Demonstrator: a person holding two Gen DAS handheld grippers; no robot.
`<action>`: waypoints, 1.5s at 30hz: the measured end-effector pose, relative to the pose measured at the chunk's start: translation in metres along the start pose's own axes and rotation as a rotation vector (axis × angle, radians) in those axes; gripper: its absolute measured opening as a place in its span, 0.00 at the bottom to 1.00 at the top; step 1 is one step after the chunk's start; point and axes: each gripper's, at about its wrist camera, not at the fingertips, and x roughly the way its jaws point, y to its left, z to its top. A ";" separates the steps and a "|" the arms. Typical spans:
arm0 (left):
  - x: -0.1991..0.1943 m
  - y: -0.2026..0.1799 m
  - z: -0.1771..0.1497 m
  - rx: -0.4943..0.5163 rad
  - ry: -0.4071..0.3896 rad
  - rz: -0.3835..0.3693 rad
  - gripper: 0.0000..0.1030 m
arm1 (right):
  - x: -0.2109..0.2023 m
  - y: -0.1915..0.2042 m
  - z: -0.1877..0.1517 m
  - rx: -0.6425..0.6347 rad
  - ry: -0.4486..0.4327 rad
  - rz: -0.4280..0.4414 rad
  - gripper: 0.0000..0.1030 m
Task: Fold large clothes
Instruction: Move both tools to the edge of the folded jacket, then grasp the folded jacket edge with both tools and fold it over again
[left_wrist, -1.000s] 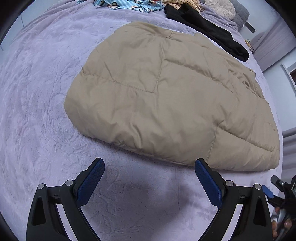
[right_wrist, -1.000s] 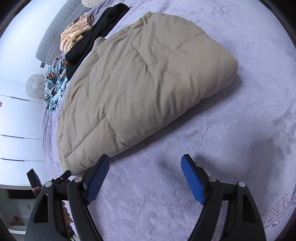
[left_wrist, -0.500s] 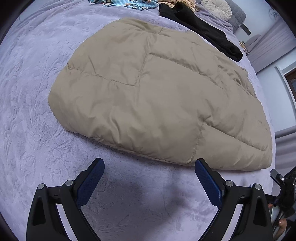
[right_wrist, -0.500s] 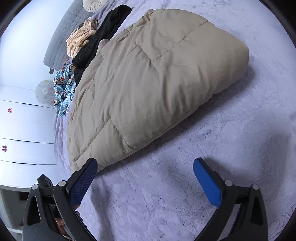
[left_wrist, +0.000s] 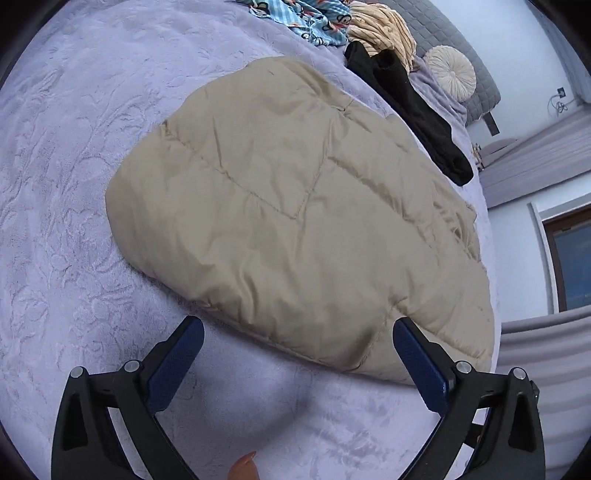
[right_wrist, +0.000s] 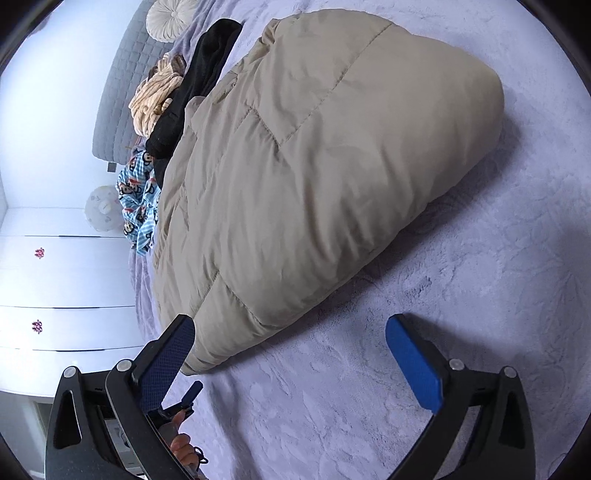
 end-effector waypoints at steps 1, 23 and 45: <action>0.001 0.001 0.002 -0.006 0.002 0.001 0.99 | 0.000 -0.001 0.001 0.002 -0.001 0.004 1.00; 0.069 0.025 0.061 -0.212 0.070 -0.228 0.99 | 0.033 -0.006 0.047 0.136 -0.009 0.215 1.00; -0.014 -0.018 0.064 0.182 -0.133 -0.166 0.19 | 0.023 -0.003 0.032 0.172 -0.029 0.213 0.24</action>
